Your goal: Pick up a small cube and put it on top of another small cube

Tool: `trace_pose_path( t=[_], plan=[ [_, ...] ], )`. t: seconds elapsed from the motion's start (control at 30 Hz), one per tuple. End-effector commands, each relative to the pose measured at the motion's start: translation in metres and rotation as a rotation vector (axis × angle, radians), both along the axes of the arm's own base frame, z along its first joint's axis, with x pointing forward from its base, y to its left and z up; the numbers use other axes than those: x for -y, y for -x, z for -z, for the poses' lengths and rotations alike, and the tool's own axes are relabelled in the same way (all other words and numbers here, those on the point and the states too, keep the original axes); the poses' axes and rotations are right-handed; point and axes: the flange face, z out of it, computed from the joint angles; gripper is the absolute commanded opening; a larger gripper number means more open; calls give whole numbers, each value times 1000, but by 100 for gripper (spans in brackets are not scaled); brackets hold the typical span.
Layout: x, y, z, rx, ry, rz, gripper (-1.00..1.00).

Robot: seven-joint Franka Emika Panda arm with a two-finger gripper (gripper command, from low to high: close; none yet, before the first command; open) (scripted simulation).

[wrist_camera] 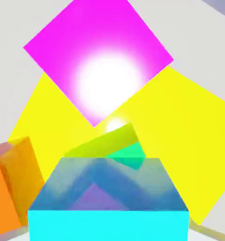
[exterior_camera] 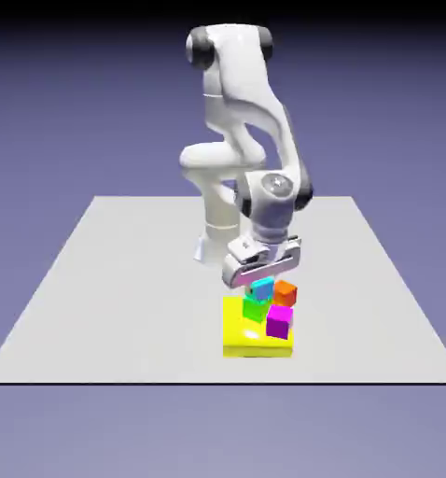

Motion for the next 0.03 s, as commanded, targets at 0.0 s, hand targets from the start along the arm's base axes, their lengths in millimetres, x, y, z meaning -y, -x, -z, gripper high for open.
trace_pose_path(
  t=[0.0],
  plan=[
    [-1,-2,-14,0,0,1,100]
  ],
)
